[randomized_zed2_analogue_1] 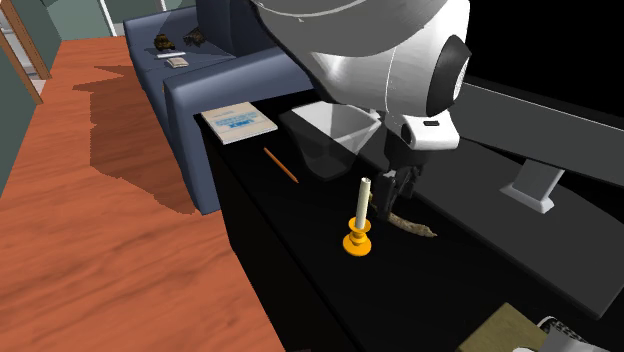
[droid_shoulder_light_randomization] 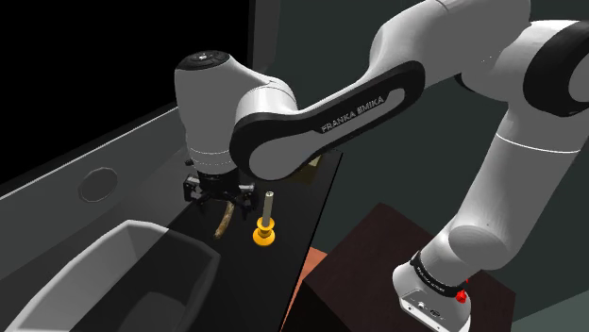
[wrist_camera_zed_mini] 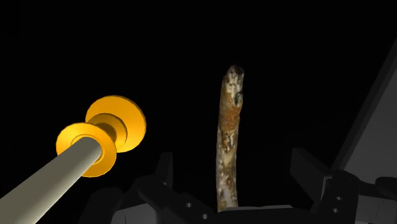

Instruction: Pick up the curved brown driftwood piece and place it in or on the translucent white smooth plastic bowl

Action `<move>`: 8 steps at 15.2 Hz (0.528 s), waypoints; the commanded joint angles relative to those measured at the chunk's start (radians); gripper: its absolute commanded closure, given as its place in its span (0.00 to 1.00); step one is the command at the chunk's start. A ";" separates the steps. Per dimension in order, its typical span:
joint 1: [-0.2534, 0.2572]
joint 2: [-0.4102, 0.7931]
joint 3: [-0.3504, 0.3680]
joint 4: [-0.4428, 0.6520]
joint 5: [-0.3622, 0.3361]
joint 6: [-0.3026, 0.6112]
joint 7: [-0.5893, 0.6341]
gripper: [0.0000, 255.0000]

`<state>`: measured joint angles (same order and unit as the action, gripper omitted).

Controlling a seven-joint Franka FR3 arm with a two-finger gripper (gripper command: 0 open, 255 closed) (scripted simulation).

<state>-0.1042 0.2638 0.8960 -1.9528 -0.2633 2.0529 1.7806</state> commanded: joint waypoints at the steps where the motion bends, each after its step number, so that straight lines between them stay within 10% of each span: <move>1: 0.006 0.015 -0.007 -0.014 -0.016 0.024 0.011 0.00; 8: 0.010 0.026 -0.013 -0.025 -0.027 0.041 0.019 0.00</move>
<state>-0.0942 0.2898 0.8833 -1.9776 -0.2904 2.0936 1.7995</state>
